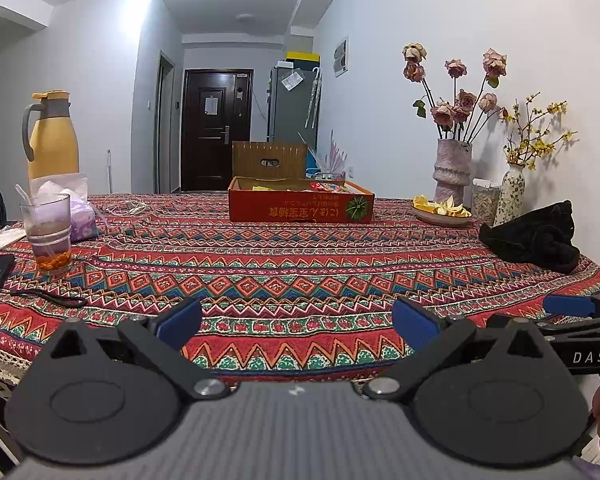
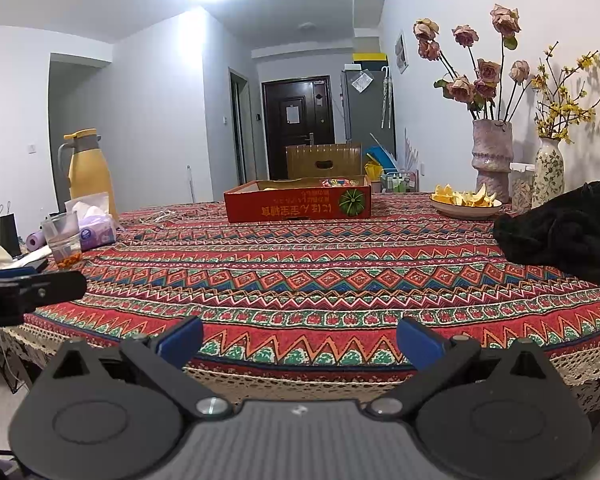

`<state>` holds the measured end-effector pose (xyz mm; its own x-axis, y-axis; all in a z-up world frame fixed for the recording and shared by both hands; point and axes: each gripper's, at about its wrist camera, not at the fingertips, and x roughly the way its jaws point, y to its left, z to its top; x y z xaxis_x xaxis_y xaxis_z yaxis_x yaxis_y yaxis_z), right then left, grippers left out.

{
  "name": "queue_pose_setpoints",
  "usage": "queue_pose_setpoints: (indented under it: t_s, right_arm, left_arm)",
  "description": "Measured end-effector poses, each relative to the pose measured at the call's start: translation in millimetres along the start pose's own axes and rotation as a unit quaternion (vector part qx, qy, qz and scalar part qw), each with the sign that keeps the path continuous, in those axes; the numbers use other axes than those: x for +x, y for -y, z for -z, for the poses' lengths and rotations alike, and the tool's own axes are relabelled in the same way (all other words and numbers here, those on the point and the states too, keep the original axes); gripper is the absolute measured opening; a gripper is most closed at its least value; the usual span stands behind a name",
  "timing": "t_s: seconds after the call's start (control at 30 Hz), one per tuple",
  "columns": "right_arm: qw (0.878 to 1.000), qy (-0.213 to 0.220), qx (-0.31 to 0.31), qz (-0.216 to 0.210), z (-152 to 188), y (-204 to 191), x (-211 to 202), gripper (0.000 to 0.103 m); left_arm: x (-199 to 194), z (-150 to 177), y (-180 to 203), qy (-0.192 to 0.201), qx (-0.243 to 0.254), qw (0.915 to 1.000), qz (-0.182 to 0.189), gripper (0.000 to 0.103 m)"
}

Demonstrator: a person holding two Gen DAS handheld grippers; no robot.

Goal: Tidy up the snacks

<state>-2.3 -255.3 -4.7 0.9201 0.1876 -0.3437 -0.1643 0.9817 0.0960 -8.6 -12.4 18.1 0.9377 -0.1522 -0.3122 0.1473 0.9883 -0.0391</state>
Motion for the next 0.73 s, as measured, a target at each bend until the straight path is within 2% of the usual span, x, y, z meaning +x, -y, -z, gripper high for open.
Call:
queue_pose_setpoints:
  t_s: [0.73]
  right_arm:
    - [1.000,0.007,-0.014,0.004,-1.3,-1.0,-0.7,0.103]
  left_arm:
    - [0.2,-1.0,-1.5,0.001,0.002,1.0000,-0.004,0.103]
